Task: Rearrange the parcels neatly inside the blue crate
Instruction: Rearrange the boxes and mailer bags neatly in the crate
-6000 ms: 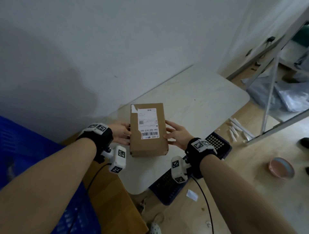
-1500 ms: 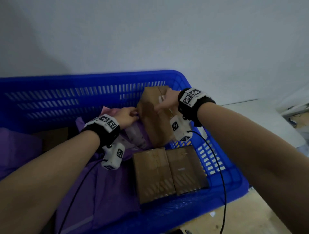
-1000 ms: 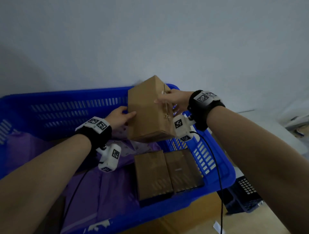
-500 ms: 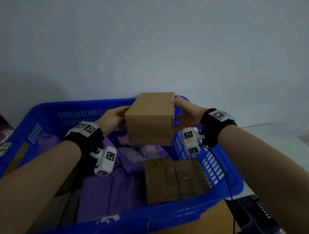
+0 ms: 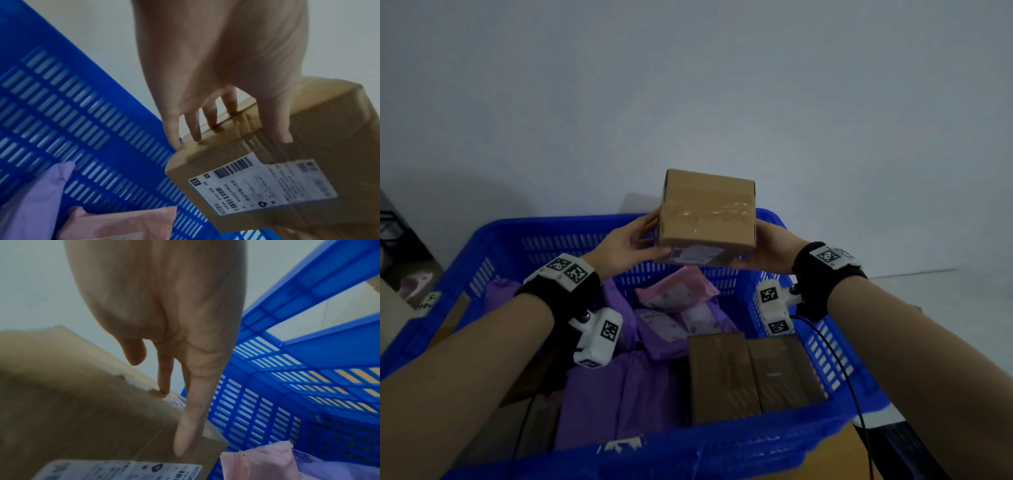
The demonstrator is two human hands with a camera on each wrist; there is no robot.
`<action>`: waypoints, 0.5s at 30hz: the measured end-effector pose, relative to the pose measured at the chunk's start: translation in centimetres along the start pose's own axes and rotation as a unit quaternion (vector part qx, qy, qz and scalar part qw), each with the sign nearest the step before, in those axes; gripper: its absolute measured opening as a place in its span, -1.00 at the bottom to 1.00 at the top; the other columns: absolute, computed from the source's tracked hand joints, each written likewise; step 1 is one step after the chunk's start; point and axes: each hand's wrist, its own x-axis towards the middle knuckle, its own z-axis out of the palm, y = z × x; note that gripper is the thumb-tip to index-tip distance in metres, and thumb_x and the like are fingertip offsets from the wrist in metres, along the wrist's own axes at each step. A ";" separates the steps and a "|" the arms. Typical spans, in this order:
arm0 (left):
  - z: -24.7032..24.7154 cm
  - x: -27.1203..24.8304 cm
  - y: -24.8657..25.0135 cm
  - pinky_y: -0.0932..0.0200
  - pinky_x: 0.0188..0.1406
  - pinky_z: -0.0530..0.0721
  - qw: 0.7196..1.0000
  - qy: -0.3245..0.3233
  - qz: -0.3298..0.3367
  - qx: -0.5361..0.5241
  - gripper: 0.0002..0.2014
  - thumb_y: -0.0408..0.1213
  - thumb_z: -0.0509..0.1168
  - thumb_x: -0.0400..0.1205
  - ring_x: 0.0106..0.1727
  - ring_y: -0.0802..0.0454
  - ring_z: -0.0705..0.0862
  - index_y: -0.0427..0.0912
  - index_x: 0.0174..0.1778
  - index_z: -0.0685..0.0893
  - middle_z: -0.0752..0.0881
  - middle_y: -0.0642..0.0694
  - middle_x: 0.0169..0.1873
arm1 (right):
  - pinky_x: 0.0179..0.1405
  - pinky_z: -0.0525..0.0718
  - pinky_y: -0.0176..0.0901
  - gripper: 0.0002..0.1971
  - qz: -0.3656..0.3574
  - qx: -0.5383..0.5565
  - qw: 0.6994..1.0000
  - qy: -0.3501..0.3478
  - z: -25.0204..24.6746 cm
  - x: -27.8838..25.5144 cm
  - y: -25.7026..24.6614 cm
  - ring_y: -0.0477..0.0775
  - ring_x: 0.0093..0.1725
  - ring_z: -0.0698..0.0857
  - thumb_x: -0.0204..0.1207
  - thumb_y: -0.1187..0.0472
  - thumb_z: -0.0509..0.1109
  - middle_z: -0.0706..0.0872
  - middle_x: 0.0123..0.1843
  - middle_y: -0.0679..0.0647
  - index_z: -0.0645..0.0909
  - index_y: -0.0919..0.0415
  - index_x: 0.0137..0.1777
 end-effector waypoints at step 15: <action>-1.5 0.5 -0.4 -0.14 0.31 0.56 0.988 0.121 -0.085 -0.037 -0.37 0.02 0.46 0.47 0.49 -0.01 0.47 0.05 0.46 0.45 0.54 0.00 0.43 | 0.35 0.59 0.11 -0.54 -0.071 -0.145 0.987 -0.004 2.2 0.4 -0.3 0.17 0.32 0.64 0.56 0.14 0.40 0.66 0.36 0.06 0.51 0.02 0.47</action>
